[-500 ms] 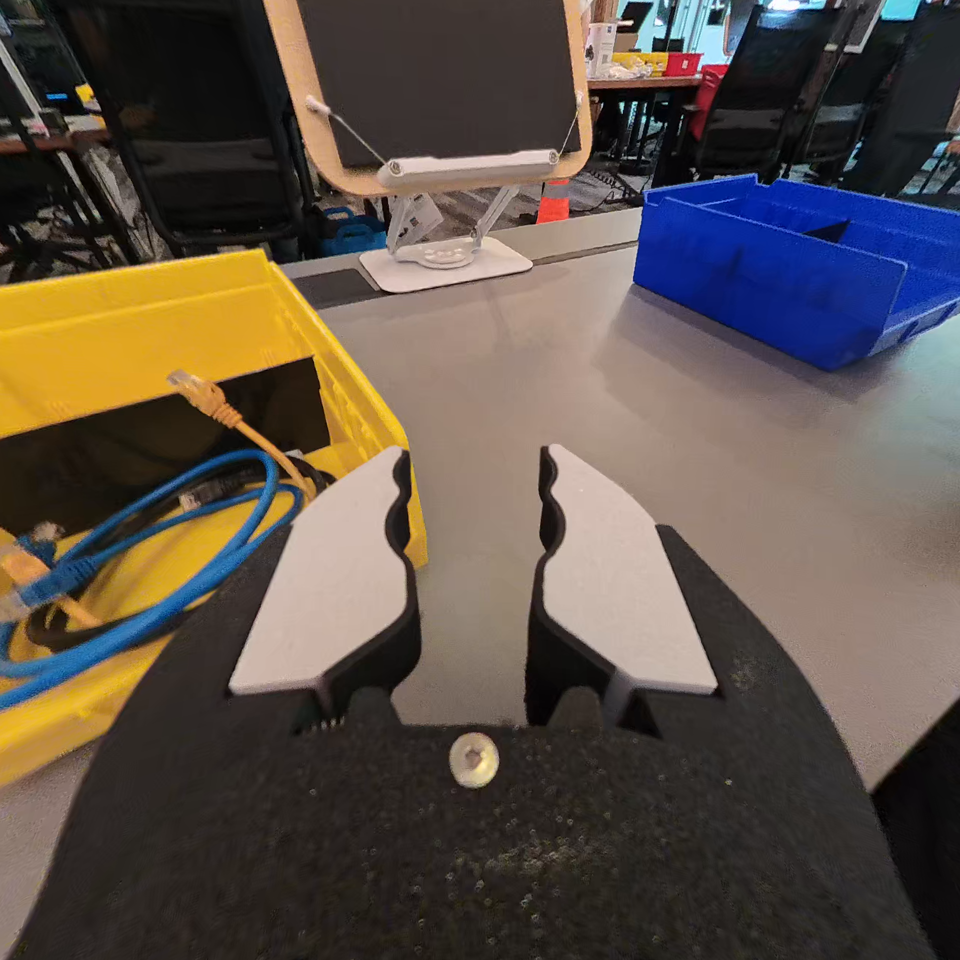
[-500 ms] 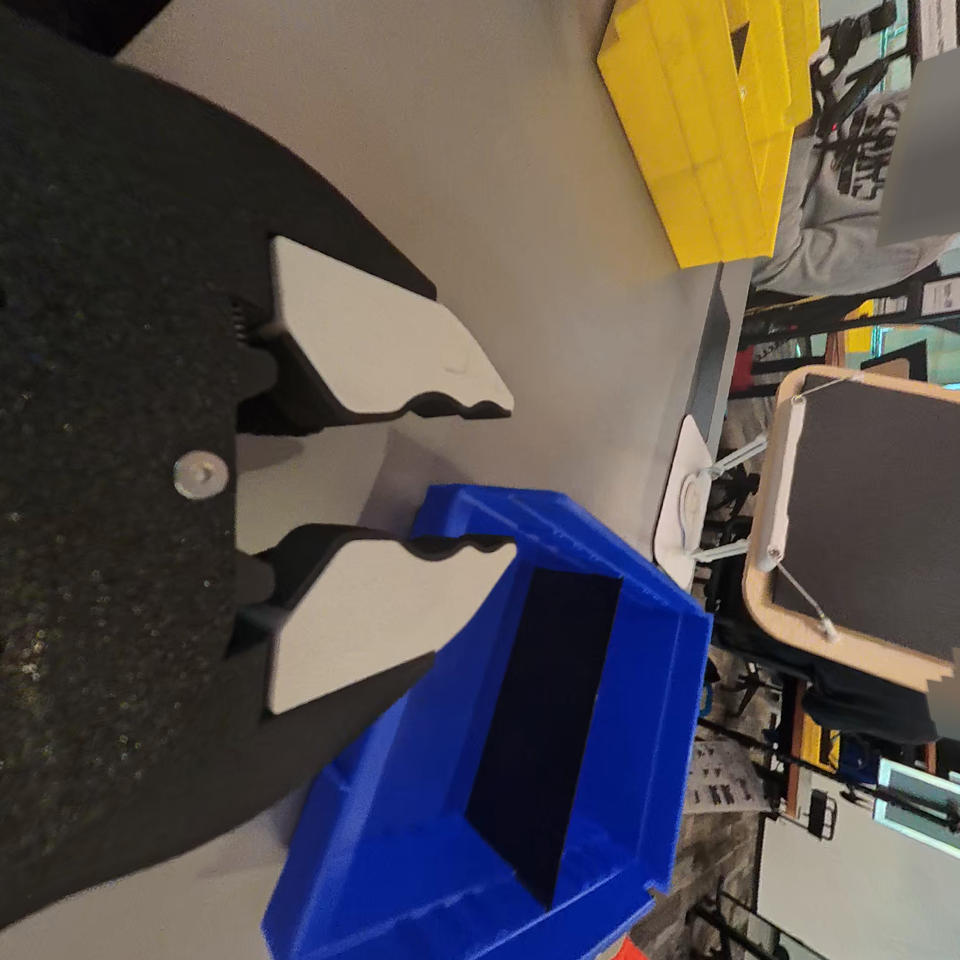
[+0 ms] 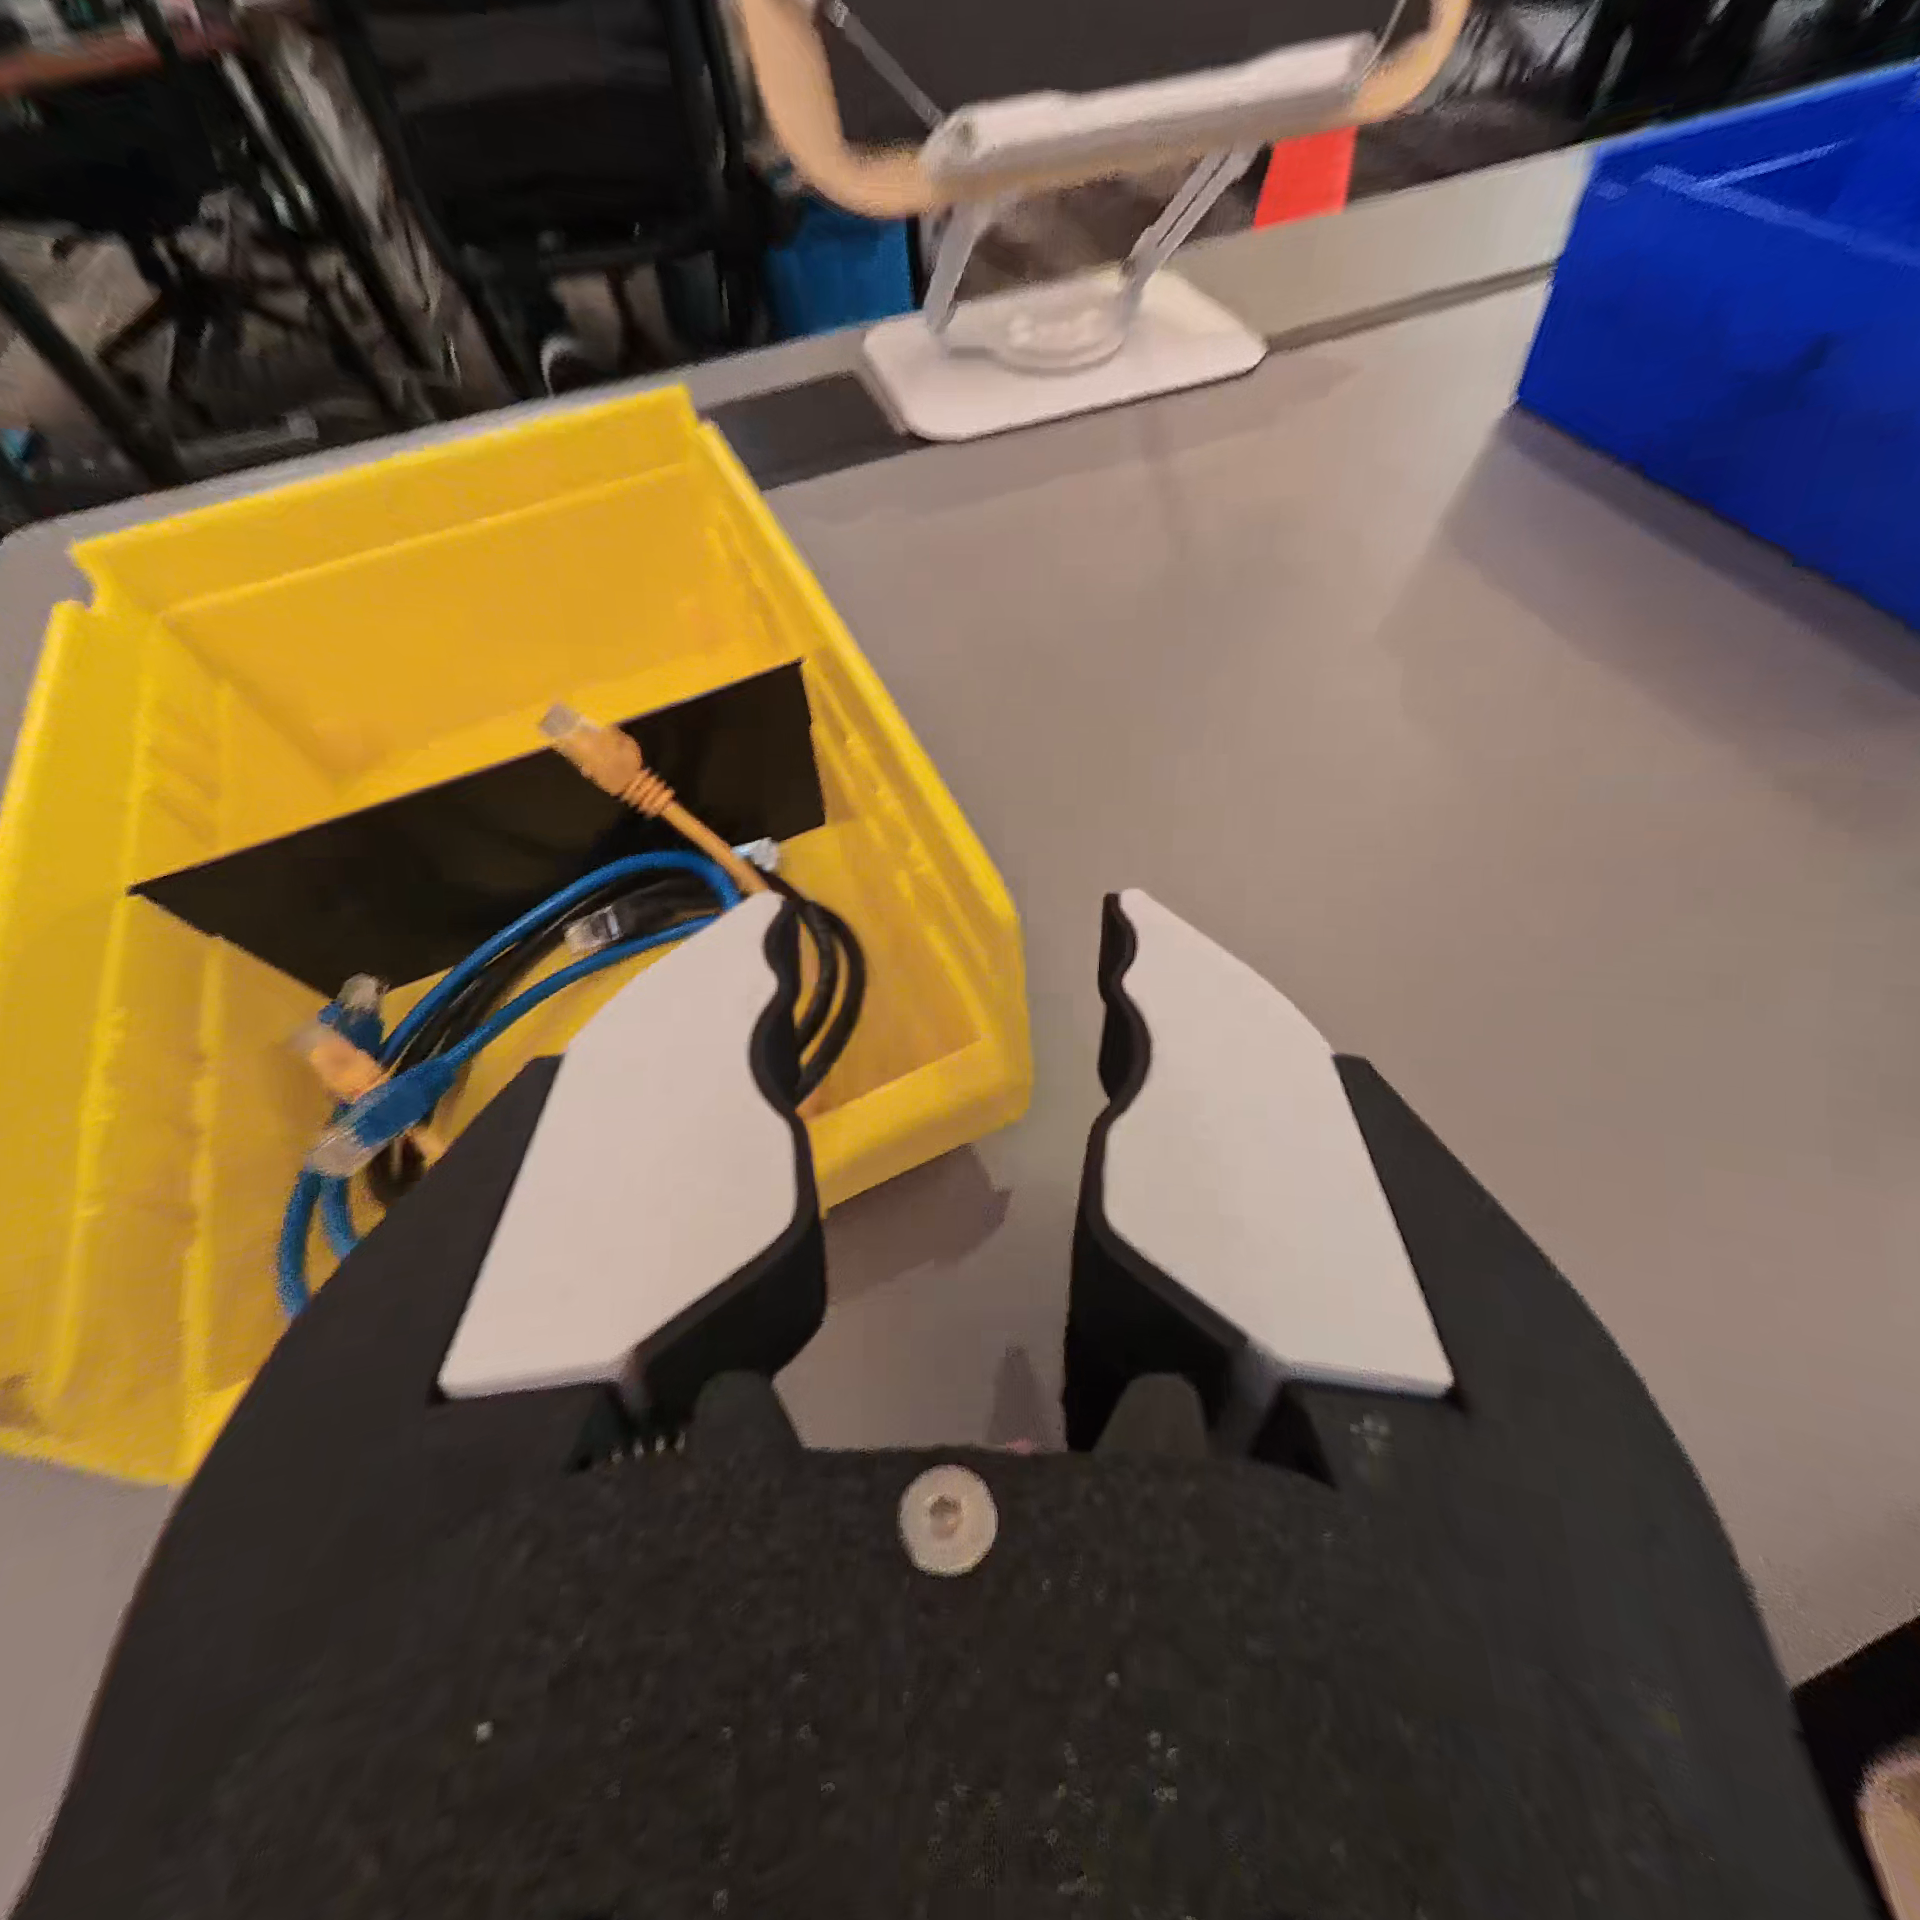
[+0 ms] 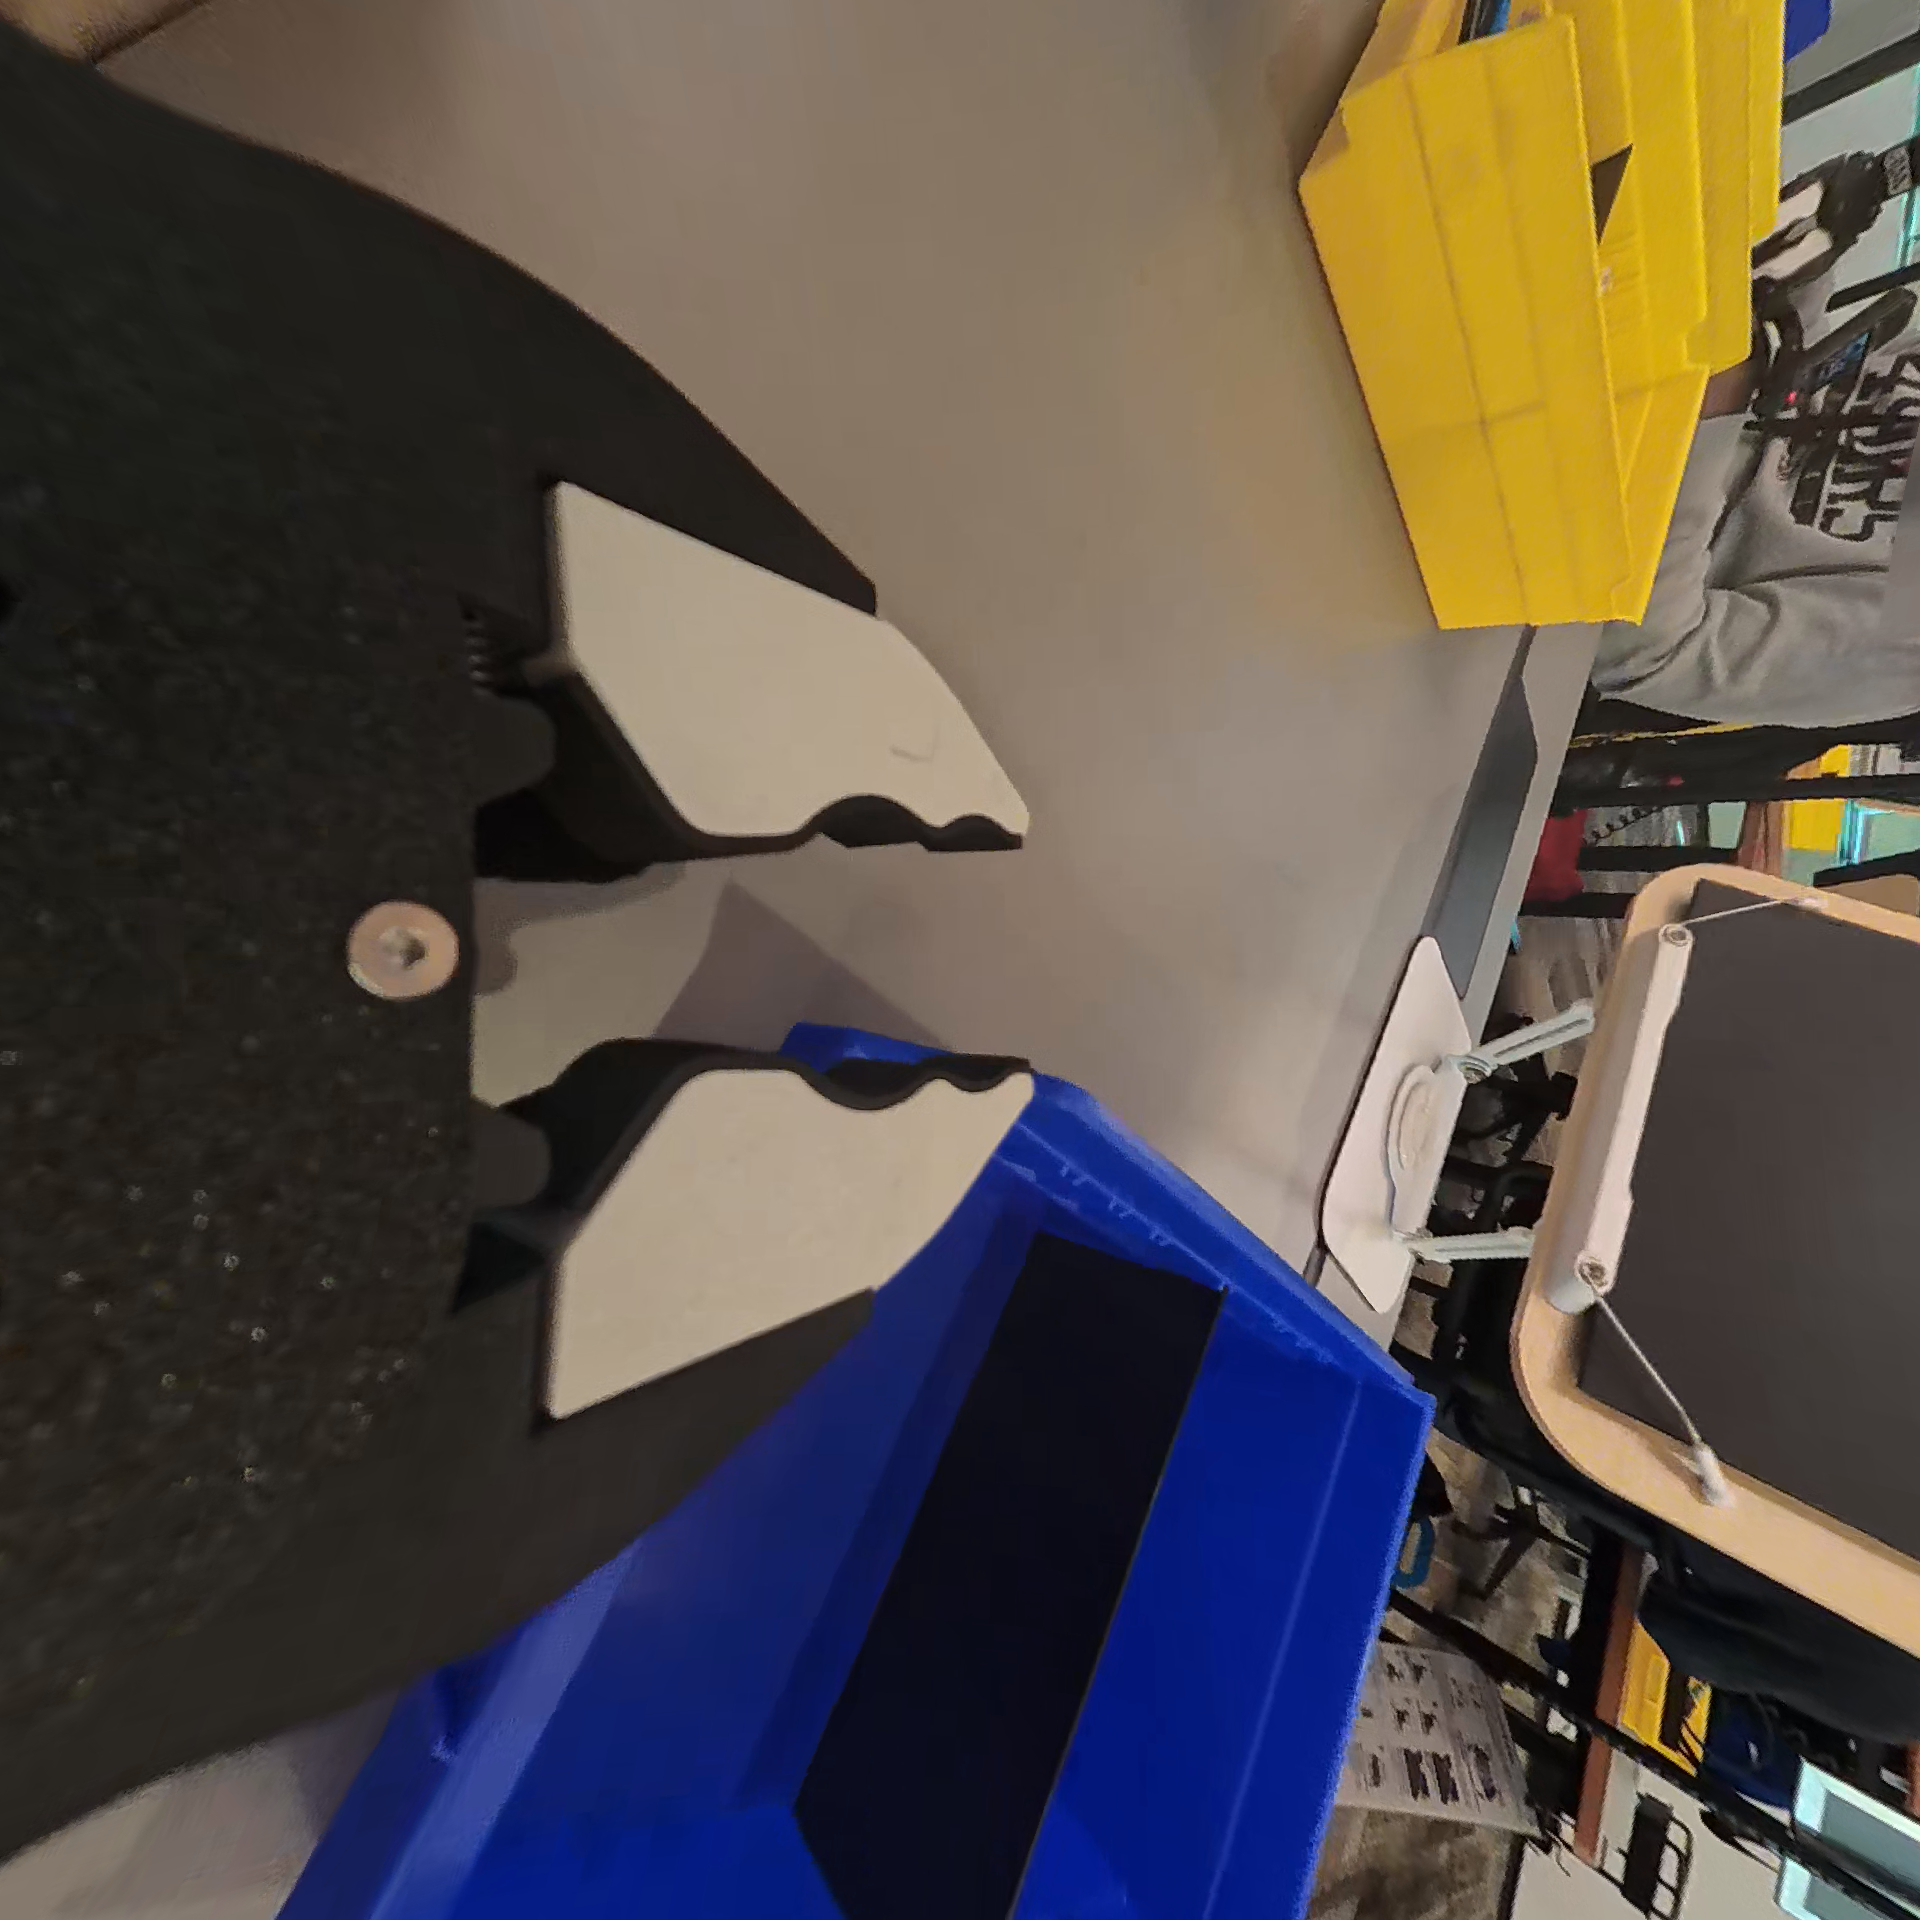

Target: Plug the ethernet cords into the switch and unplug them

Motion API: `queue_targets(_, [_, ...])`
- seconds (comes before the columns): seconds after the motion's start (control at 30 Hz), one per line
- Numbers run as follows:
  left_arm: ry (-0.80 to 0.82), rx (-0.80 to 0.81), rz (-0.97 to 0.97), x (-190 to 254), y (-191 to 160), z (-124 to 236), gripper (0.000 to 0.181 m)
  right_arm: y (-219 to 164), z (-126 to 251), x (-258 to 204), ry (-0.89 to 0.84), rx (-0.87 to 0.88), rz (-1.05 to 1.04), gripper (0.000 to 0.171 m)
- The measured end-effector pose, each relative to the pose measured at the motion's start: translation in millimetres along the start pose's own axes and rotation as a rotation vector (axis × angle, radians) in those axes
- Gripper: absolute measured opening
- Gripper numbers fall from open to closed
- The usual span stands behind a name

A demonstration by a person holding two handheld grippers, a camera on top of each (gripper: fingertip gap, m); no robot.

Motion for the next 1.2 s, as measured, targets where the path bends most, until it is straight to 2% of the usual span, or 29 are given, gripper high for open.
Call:
queue_targets(0.03, [0.005,-0.036,0.011,-6.7,0.8,-1.5,0.059,-1.7,-0.5,0.9,0.005,-0.007,-0.011,0.036])
queue_targets(0.13, [0.05,-0.16,0.084,-35.4,2.8,-11.6,0.057,-4.0,0.1,2.9,0.019,-0.018,-0.044,0.035])
queue_targets(0.23, [0.046,-0.19,0.142,-59.0,9.4,-31.5,0.051,-2.6,2.3,4.7,0.018,-0.017,-0.041,0.034])
queue_targets(0.47, [0.006,-0.3,0.278,-91.9,-2.0,-101.0,0.046,-2.0,6.8,9.9,0.005,-0.016,-0.053,0.033])
queue_targets(0.6, [0.009,-0.406,0.304,-95.4,-13.5,-121.0,0.029,-3.2,6.6,10.2,0.015,-0.021,-0.069,0.034])
queue_targets(0.73, [-0.025,-0.448,0.309,-91.9,-12.6,-126.0,0.015,-4.3,4.2,8.7,0.027,-0.029,-0.074,0.033])
queue_targets(0.87, [-0.049,-0.332,0.31,-92.2,14.3,-115.1,0.012,-4.5,2.3,4.6,0.047,-0.034,-0.084,0.033])
queue_targets(1.07, [-0.146,0.204,0.442,-120.8,110.8,-39.6,0.012,-3.0,5.1,6.1,0.035,-0.027,-0.073,0.032])
queue_targets(1.2, [-0.292,0.497,0.533,-140.8,163.4,1.7,0.012,-1.8,5.2,5.4,0.056,-0.015,-0.108,0.031])
Point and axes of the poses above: each gripper's, where its closed fingertips meet, z back along the fingers, y out of its top, x = y × z across the jaws, the point moved 5 cm from there along z, back along the fingers, and after that the axes turned 6 degrees about -z, right-handed, at the moved point
